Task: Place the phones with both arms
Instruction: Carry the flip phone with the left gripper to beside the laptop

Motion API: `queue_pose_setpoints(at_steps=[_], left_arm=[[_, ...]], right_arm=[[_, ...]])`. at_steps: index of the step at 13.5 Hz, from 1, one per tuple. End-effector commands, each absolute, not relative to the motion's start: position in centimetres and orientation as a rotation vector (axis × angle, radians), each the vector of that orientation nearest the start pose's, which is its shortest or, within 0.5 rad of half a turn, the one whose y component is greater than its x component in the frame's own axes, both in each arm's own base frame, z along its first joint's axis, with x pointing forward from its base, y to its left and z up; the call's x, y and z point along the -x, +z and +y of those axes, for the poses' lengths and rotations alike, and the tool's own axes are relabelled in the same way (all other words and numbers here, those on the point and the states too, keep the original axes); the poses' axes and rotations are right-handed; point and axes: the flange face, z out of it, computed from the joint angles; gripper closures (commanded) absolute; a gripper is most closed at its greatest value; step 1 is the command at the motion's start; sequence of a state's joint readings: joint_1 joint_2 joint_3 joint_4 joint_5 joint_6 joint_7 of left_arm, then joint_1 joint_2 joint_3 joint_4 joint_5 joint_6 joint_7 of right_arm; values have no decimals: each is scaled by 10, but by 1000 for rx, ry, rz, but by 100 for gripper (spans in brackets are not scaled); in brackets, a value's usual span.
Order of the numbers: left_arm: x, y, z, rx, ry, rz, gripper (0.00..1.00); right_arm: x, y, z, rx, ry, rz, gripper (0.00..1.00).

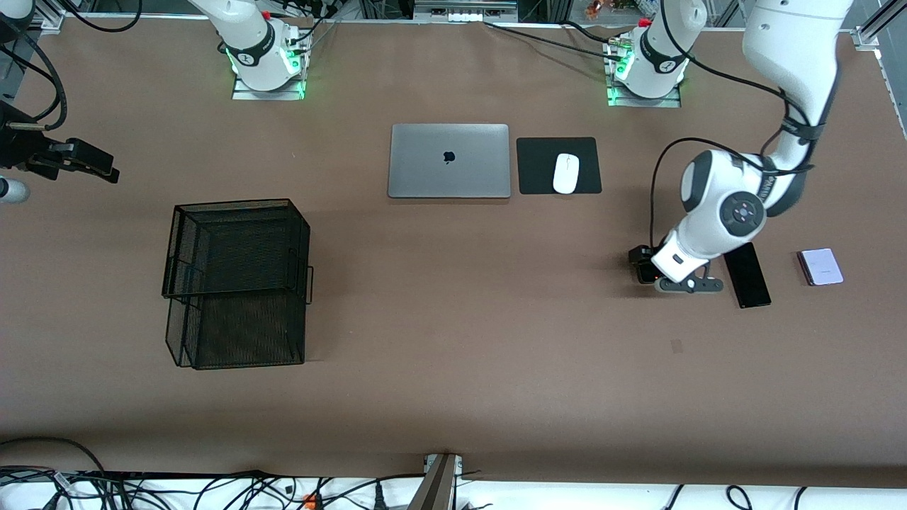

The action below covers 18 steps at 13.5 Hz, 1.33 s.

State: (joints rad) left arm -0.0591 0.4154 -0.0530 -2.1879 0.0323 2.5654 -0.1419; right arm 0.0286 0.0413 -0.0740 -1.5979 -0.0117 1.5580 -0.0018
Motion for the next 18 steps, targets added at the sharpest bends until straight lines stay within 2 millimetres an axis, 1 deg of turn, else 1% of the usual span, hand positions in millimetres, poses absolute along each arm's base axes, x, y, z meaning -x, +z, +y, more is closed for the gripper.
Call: queue_pose_setpoints(at_steps=[1,3,4,6,9,10,11,12,13,14,15,16,17,18], left_arm=[[-538,184,-59,3148,-7,-17,0],[-540,182,-59,3147,-12,-11,0],[-544,183,-58,3143,-25,1,0],[-542,170,-51,3142,8,-18,0],[-543,162,-52,3146,-13,-16,0],[-543,162,-52,3146,-13,-18,1],[-543,163,-53,3145,-8,-40,29],[-545,167,-53,3148,-17,-64,48],[-548,176,-54,3144,-1,-62,56],[-546,190,-67,3140,77,-27,61],[-551,212,-90,3148,125,14,62],[-562,236,-115,3151,176,58,63],[-573,262,-138,3144,240,70,63],[-585,292,-164,3141,288,126,63]], right_arm=[[-557,595,-24,3147,104,72,0],[-557,594,-26,3146,104,77,0],[-557,593,-25,3146,109,72,0],[-557,594,-25,3146,104,75,0],[-556,594,-26,3146,114,77,0],[-556,594,-27,3146,109,79,0],[-557,593,-27,3148,109,77,0],[-557,592,-27,3148,114,77,0],[-557,592,-27,3147,116,77,0],[-557,591,-28,3147,116,75,0],[-557,591,-28,3147,116,75,0],[-558,592,-28,3148,114,75,0],[-557,591,-28,3147,116,75,0],[-557,591,-28,3147,116,75,0]])
